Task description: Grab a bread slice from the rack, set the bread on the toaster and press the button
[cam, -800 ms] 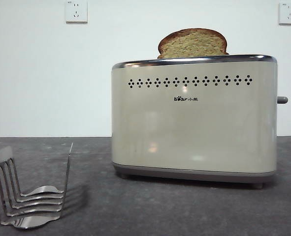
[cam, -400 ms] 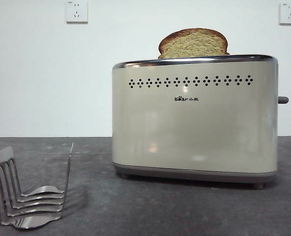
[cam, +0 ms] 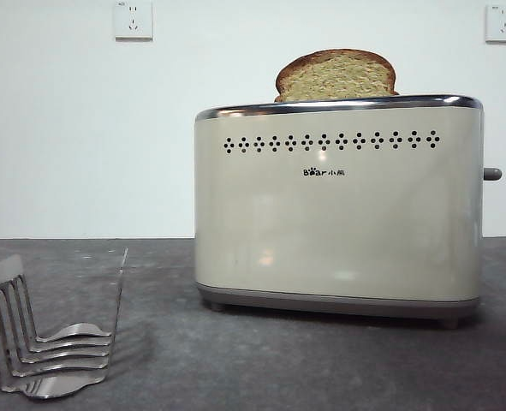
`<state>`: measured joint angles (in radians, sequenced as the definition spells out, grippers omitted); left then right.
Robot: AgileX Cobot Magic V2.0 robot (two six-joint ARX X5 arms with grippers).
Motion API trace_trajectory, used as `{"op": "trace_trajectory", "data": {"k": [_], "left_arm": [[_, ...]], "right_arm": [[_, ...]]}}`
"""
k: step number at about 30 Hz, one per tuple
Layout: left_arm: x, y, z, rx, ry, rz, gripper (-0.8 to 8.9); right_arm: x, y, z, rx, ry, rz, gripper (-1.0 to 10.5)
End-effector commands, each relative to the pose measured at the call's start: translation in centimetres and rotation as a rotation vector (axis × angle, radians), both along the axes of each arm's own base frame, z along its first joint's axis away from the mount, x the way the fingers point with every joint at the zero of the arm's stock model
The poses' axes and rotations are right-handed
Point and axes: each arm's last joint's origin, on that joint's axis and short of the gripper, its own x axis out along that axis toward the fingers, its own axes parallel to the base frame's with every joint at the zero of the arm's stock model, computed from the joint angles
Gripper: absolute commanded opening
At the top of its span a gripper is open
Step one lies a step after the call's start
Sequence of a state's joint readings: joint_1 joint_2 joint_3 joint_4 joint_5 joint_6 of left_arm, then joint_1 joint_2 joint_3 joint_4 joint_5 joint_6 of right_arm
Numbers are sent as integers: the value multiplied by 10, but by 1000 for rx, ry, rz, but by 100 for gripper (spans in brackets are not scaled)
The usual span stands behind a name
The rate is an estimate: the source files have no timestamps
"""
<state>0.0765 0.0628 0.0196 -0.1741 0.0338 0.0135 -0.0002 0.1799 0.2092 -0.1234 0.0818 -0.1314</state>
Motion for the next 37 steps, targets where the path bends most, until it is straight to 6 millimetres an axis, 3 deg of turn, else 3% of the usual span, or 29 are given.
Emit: {"op": "trace_trajectory", "data": {"k": [1, 11, 17, 37], "left_arm": [[0, 0, -3, -9, 3, 4, -3], [0, 0, -3, -9, 3, 4, -3], [0, 0, -3, -10, 3, 4, -3], [1, 0, -3, -10, 6, 4, -3]], "right_arm": [[-1, 1, -14, 1, -7, 29, 0], [-4, 2, -43, 29, -9, 47, 0], [-5, 2, -58, 60, 109, 42, 0], [-4, 2, -59, 65, 81, 41, 0]]}}
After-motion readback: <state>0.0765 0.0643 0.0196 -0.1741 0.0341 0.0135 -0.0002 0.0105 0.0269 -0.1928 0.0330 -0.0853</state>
